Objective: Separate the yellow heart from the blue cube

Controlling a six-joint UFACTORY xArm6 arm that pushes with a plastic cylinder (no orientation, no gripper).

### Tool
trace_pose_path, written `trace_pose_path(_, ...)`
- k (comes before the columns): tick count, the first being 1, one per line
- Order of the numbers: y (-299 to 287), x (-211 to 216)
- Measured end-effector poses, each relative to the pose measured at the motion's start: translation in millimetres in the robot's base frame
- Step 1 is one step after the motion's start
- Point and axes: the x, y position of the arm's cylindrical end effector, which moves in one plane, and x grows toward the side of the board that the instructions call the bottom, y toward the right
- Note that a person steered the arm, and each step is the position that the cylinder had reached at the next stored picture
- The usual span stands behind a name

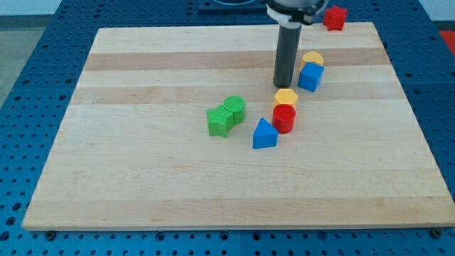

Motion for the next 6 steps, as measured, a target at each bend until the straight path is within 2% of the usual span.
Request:
trace_pose_path(1,3.9,-38.7)
trace_pose_path(3,61.8,-57.2)
trace_pose_path(4,100.0,-43.4)
trace_pose_path(6,99.3,5.0)
